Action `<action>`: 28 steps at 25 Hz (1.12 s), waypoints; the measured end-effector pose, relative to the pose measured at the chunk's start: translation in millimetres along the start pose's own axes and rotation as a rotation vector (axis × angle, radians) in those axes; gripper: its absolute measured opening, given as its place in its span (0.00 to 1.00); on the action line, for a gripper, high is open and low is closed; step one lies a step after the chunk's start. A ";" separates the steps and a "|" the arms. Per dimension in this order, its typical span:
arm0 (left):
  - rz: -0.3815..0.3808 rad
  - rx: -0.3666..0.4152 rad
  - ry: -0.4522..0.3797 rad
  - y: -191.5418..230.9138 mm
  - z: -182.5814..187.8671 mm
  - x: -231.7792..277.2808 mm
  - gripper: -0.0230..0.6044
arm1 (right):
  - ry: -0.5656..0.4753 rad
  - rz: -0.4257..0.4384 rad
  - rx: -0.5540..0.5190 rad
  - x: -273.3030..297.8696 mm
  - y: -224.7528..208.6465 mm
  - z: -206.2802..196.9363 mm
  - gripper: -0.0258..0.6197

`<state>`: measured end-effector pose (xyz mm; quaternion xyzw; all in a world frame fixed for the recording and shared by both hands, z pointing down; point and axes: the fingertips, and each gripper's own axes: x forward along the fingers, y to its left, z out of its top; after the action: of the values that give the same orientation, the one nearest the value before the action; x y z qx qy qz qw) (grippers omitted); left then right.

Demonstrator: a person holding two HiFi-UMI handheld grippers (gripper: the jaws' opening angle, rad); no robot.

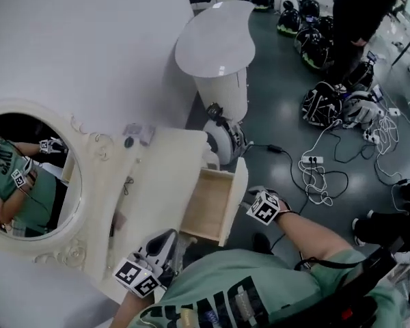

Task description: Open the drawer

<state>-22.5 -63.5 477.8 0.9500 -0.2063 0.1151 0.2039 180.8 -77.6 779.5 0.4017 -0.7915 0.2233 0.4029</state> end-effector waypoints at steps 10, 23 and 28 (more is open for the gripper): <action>0.151 -0.017 -0.090 -29.1 19.3 0.4 0.05 | -0.175 0.146 -0.035 -36.3 -19.6 68.0 0.26; 0.415 -0.122 -0.307 -31.1 -4.7 -104.9 0.05 | -0.304 0.444 -0.183 -61.9 75.5 180.4 0.10; 0.458 -0.123 -0.417 -23.5 -9.0 -178.8 0.05 | -0.305 0.468 -0.198 -76.9 127.7 213.5 0.06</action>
<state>-172.3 21.7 423.8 0.8680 -0.4587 -0.0519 0.1831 5.8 -113.4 589.9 0.1956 -0.9319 0.1689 0.2543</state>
